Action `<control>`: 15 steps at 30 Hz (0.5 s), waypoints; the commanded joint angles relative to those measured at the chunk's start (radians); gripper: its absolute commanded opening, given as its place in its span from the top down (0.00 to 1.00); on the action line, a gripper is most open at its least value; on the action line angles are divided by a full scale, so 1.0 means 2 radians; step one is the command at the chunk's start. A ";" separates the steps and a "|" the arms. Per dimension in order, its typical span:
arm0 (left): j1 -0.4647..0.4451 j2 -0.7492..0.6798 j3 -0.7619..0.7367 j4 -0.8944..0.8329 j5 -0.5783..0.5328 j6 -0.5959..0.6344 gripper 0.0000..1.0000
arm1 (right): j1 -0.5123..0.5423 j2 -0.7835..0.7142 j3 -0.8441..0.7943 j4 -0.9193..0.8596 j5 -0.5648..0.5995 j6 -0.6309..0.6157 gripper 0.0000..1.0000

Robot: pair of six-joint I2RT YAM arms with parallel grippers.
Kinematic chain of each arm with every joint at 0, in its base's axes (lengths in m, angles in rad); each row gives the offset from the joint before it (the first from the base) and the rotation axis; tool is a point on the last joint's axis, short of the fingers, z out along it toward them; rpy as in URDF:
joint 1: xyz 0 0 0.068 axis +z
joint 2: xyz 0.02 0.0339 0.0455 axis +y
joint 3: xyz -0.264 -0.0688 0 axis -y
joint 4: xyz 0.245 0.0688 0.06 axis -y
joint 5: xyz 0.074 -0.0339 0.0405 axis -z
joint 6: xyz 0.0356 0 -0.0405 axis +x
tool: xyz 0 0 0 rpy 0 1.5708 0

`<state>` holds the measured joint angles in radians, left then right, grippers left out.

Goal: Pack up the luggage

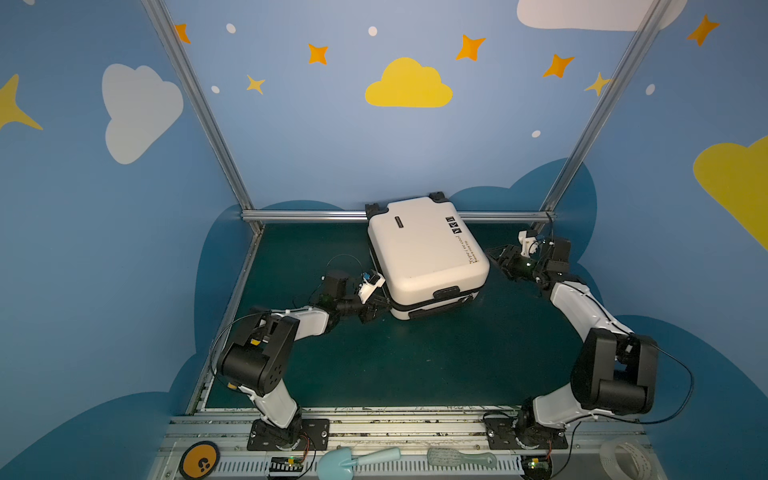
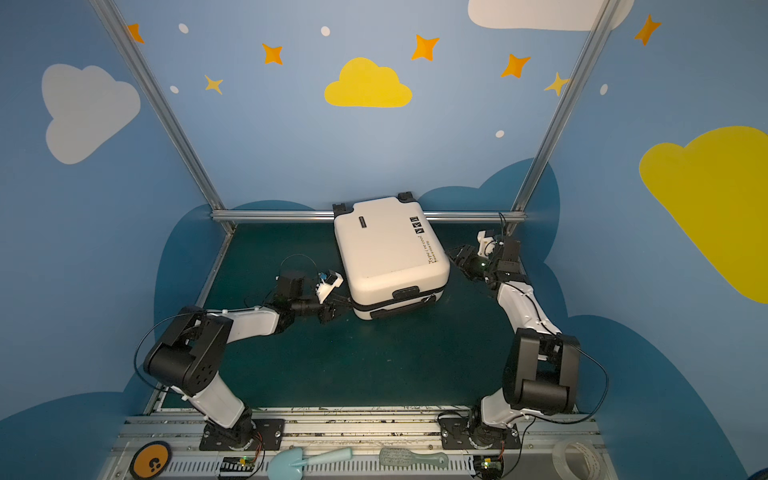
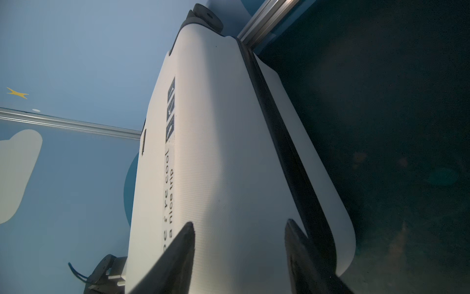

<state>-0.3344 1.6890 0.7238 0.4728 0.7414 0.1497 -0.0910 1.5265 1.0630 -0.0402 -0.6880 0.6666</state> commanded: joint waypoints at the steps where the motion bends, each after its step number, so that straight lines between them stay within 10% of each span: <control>1: 0.001 0.006 0.002 0.021 0.008 -0.004 0.68 | -0.001 0.000 0.007 0.019 -0.020 0.004 0.44; 5: 0.001 0.003 -0.007 0.025 0.004 -0.014 0.70 | -0.001 -0.001 0.003 0.020 -0.019 0.005 0.45; 15: 0.001 0.002 -0.045 0.071 -0.030 -0.028 0.36 | 0.000 -0.003 0.004 0.023 -0.023 0.008 0.45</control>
<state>-0.3328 1.6890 0.6361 0.5739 0.6952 0.0967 -0.0910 1.5265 1.0630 -0.0109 -0.7197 0.6781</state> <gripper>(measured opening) 0.633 0.548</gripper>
